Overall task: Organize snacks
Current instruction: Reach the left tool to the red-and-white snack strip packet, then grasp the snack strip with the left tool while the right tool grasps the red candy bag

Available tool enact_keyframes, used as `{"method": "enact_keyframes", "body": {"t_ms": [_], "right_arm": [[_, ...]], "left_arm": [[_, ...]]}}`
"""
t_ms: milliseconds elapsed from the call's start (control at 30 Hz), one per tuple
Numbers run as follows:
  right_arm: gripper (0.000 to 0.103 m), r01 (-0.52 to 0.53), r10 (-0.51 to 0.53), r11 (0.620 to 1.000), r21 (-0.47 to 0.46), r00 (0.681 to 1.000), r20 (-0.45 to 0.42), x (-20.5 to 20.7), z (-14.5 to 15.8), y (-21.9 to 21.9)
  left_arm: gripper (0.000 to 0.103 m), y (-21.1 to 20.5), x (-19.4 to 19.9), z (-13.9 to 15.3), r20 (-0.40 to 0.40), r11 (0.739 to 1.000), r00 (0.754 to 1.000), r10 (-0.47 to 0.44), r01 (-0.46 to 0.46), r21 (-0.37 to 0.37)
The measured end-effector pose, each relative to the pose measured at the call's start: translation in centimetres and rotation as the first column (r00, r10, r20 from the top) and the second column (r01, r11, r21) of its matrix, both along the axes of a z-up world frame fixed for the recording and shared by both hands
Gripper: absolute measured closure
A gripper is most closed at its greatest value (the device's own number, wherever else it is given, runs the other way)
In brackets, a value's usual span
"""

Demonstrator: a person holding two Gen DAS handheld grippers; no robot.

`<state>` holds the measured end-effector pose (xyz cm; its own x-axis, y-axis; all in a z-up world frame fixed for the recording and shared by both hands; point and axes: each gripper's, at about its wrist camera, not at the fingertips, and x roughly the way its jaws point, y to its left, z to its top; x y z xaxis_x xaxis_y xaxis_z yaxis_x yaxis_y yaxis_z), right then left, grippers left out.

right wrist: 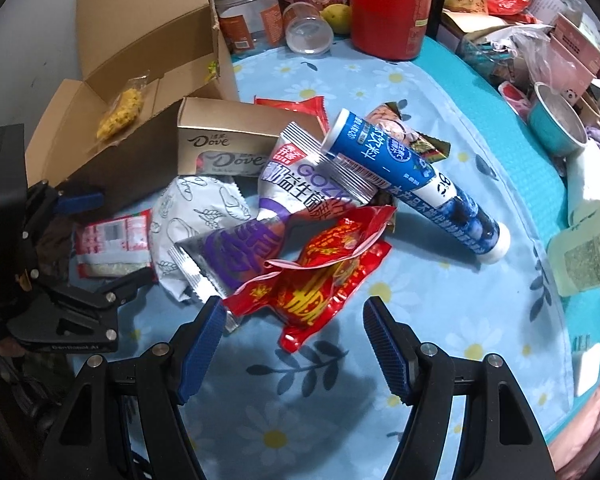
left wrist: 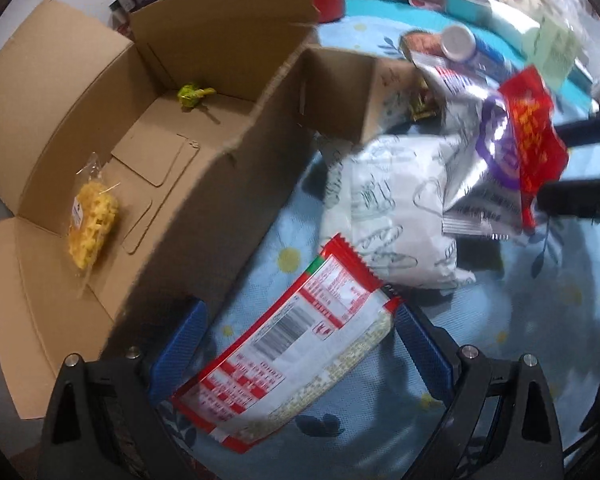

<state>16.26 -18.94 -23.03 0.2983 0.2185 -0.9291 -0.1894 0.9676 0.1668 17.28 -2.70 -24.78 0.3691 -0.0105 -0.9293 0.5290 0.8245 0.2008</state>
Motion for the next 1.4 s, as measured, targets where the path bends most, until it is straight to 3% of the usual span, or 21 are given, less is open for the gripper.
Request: {"method": "enact_keyframes", "body": {"t_ms": [100,167,267,333,400,567,733,867,967,1033,1167,1300,1367,1400], "right_arm": [[0.031,0.004,-0.004,1.000,-0.004,1.000,-0.008,0.0,-0.2,-0.1],[0.031,0.009,-0.009,1.000,0.001,1.000,-0.014,-0.1,-0.3,-0.3],[0.031,0.013,-0.013,1.000,-0.001,1.000,-0.015,-0.3,-0.4,-0.5],[0.031,0.016,-0.016,1.000,0.003,1.000,-0.014,-0.4,-0.3,-0.5],[0.031,0.019,-0.019,1.000,0.008,1.000,-0.016,-0.5,-0.3,-0.6],[0.031,0.017,-0.017,1.000,0.011,1.000,-0.010,-0.7,-0.2,-0.8],[0.031,0.013,-0.012,1.000,0.010,1.000,-0.011,-1.0,-0.1,-1.1],[0.031,0.006,-0.006,1.000,0.010,1.000,-0.010,-1.0,-0.1,-1.3],[0.031,0.006,-0.006,1.000,0.020,1.000,-0.011,-0.9,0.0,-1.5],[0.031,0.013,-0.013,0.999,0.031,1.000,-0.009,-0.9,0.3,-1.7],[0.031,0.033,-0.033,0.997,0.066,0.999,0.003,-0.7,1.0,-2.1],[0.031,0.043,-0.046,0.993,0.106,0.999,0.027,-0.3,1.7,-2.2],[0.031,0.052,-0.057,0.994,0.101,0.997,0.045,0.0,1.8,-2.2],[0.031,0.061,-0.065,0.994,0.091,0.997,0.049,0.1,1.6,-2.1]], "left_arm": [[0.006,0.0,-0.8,-0.7,-0.073,0.998,0.997,-0.010,0.005,-0.065],[0.012,0.1,-1.1,-1.4,-0.113,0.995,0.994,0.008,-0.019,-0.098],[0.031,1.1,-1.4,-1.3,-0.119,0.983,0.991,0.055,-0.074,-0.167],[0.051,1.4,-1.5,-0.9,-0.111,0.981,0.991,0.076,-0.094,-0.168],[0.057,1.5,-1.5,-0.6,-0.135,0.979,0.986,0.100,-0.121,-0.161],[0.057,2.4,-2.8,-0.1,-0.140,0.962,0.968,0.208,-0.229,-0.150],[0.057,3.9,-4.8,0.0,-0.172,0.908,0.920,0.353,-0.381,-0.175],[0.057,4.4,-6.3,0.7,-0.186,0.872,0.894,0.407,-0.441,-0.211],[0.057,4.3,-6.9,0.4,-0.199,0.860,0.874,0.444,-0.478,-0.179],[0.057,3.7,-6.7,-0.5,-0.243,0.846,0.845,0.476,-0.515,-0.136],[0.057,4.1,-7.5,0.0,-0.235,0.802,0.811,0.536,-0.576,-0.161],[0.057,5.2,-9.0,2.7,-0.166,0.729,0.764,0.623,-0.645,-0.229],[0.057,5.9,-9.3,4.0,-0.108,0.682,0.715,0.690,-0.694,-0.232],[0.057,6.5,-9.5,4.4,-0.094,0.646,0.679,0.728,-0.726,-0.235]]}}
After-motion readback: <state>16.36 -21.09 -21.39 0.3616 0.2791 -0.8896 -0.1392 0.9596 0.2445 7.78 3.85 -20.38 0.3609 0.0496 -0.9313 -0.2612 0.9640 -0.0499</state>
